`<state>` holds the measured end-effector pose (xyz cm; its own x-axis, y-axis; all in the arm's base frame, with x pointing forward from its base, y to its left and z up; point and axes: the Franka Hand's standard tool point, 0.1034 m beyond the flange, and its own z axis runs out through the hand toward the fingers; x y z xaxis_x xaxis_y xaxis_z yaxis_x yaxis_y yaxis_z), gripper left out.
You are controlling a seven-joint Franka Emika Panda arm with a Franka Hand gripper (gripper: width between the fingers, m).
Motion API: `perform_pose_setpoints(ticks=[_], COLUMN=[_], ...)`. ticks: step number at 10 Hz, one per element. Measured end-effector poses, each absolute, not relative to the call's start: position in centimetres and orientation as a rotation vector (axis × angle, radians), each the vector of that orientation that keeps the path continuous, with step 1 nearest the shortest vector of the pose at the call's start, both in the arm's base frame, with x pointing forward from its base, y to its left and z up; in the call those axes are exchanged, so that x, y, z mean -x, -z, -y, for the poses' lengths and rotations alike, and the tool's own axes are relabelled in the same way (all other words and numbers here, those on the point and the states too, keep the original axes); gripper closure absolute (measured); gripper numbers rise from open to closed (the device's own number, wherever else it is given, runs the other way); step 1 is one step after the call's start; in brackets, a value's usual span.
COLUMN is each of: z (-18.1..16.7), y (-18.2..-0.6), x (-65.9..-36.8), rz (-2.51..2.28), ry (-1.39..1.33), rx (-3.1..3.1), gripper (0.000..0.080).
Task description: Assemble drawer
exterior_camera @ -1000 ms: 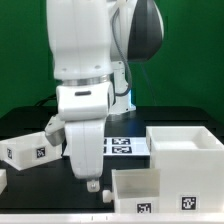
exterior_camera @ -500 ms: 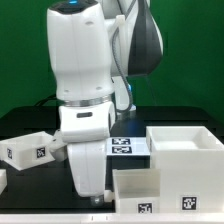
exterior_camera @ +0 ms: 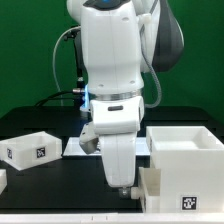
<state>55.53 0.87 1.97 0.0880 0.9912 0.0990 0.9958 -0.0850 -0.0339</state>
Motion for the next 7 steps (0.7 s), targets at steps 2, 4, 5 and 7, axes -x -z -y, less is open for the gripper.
perform_pose_setpoints(ticks=[2, 4, 5, 7], z=[-1.32, -1.17, -1.45, -1.81], y=[-2.00, -2.05, -2.22, -2.23], x=[-55.54, -55.61, -55.83, -55.84], rz=[2.064, 2.060, 2.059, 2.029], ry=[0.079, 0.073, 0.078, 0.078], rx=[2.242, 2.242, 2.245, 2.272], gripper=[0.0150, 0.0150, 0.0150, 0.0150])
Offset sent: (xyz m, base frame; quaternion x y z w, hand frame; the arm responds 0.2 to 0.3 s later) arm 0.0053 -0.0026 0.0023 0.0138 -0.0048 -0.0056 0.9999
